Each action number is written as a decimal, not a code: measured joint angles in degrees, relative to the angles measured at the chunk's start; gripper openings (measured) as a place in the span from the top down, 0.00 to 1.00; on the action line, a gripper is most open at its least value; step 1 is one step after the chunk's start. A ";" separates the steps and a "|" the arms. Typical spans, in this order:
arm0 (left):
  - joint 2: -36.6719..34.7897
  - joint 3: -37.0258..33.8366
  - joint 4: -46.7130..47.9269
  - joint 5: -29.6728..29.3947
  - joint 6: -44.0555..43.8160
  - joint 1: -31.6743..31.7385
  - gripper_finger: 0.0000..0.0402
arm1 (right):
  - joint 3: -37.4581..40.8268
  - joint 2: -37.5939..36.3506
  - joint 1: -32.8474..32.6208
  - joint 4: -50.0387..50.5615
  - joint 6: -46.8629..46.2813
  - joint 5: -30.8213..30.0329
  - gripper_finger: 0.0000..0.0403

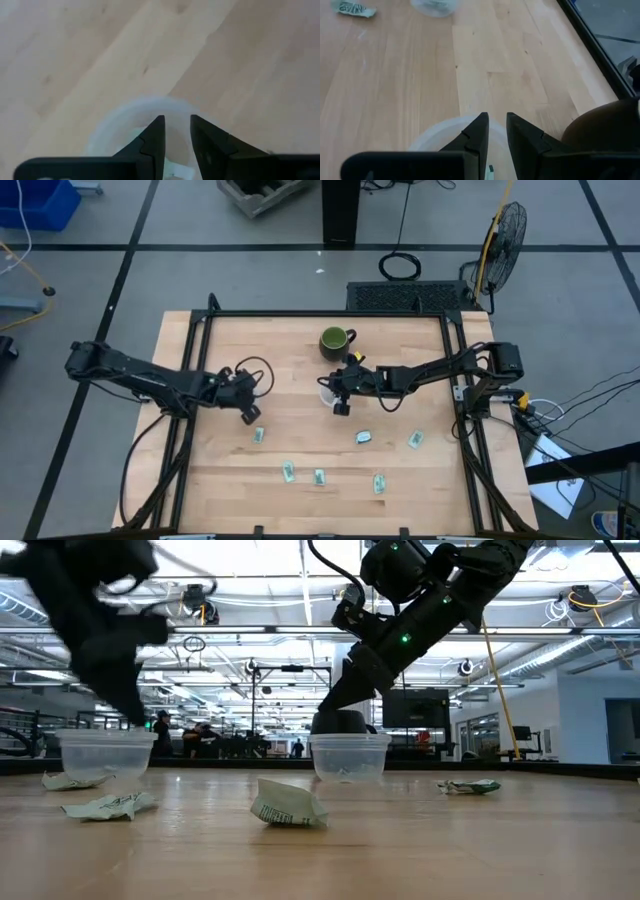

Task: Pick and place Stevia / Truvia into bins
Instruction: Put the white stevia packet into the left transparent container

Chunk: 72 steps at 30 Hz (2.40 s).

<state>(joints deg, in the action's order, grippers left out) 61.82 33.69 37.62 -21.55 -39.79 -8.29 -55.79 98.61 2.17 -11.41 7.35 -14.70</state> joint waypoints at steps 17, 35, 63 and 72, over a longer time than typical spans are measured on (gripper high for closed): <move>6.49 7.61 -4.81 22.73 -4.16 -5.86 0.76 | -0.02 0.00 0.00 0.52 2.14 0.00 0.84; 21.46 8.11 -7.24 17.04 -4.97 -20.32 0.76 | -0.04 0.00 0.00 -0.01 1.95 0.02 0.84; 22.18 7.96 -2.85 12.45 -2.44 -20.12 0.76 | -0.04 -0.01 0.00 -0.34 2.34 0.02 0.84; 22.18 6.00 -6.09 12.44 -2.52 -20.06 0.76 | -0.04 -0.02 0.00 -0.36 2.34 0.02 0.84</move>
<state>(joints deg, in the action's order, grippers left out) 84.01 39.69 31.53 -9.12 -42.31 -28.36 -55.83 98.59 2.17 -11.77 9.69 -14.68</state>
